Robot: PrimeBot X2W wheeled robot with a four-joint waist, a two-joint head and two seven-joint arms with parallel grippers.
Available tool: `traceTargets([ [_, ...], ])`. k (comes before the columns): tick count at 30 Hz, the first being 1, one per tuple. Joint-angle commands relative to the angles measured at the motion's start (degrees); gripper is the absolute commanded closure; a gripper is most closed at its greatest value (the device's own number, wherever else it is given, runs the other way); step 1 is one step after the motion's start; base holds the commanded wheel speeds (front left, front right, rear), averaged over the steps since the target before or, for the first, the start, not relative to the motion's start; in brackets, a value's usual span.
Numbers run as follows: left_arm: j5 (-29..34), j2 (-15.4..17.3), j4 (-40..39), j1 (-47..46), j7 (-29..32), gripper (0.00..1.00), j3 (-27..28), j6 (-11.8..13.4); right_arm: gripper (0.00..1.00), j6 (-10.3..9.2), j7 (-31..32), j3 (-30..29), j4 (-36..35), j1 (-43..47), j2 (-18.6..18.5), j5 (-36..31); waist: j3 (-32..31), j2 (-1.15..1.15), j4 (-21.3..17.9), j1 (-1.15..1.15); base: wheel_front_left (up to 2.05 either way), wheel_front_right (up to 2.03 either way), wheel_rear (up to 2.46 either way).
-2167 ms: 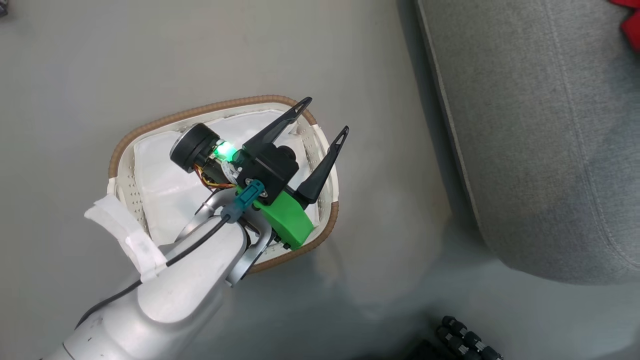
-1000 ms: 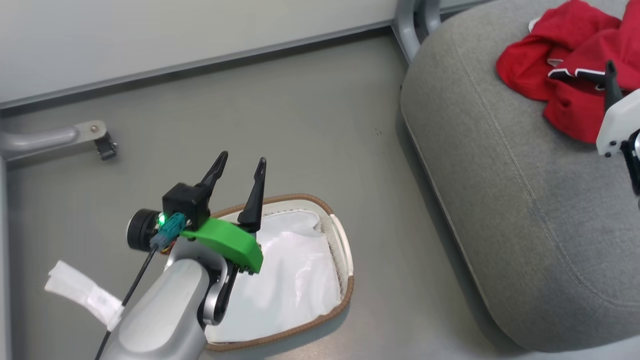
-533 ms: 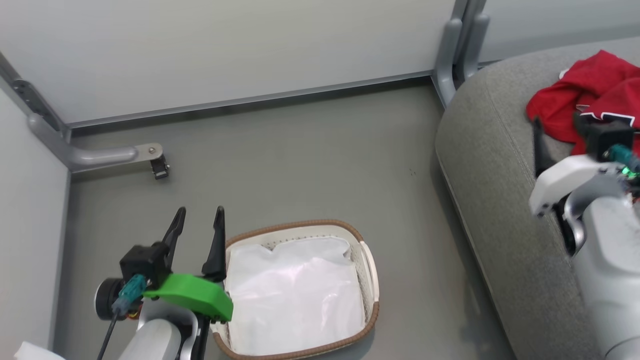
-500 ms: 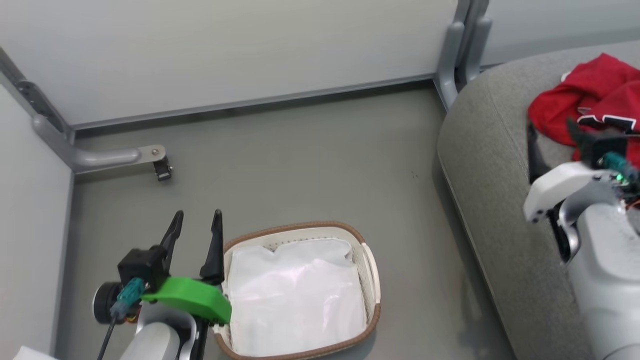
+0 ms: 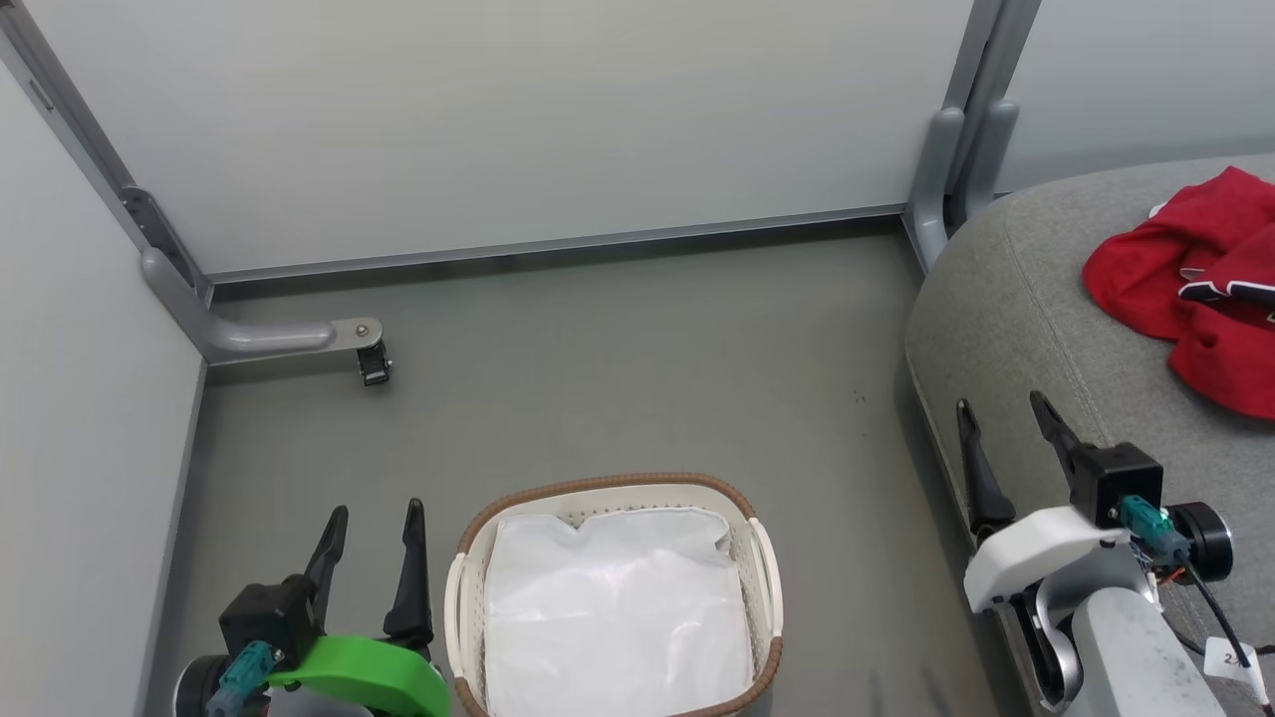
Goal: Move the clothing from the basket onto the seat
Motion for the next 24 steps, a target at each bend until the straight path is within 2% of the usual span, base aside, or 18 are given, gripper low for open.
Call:
traceTargets([
  [1, 0.2, -0.1, -0.1, 1.2, 0.0, 0.0, 0.4, -0.4, 0.0, -0.07, -0.3, 0.1, -1.0, 1.6, -0.2, -0.1, -0.2, 0.0, 0.2, 0.01, 0.0, 0.0, 0.0],
  [4, 0.4, -0.8, -0.3, 2.4, 0.0, 0.0, 1.5, -0.6, 0.0, -0.08, -0.3, 2.5, -3.6, 5.4, -0.1, 2.9, -0.6, 0.0, 0.4, 0.01, 0.0, 0.0, 0.0],
  [9, 0.0, -1.2, 0.1, 3.4, 0.0, 0.0, 2.2, -1.5, 0.0, -0.07, -0.3, 3.8, -5.7, 8.2, -0.1, 4.1, -1.1, 0.0, 0.8, 0.01, 0.0, 0.0, 0.0],
  [24, 2.3, -2.8, 0.2, 4.5, 0.0, 0.0, 3.8, -2.4, 0.0, -0.07, -0.3, 5.6, -7.4, 10.8, -0.1, 5.6, -1.8, 0.0, 1.9, 0.01, 0.0, 0.0, 0.0],
])
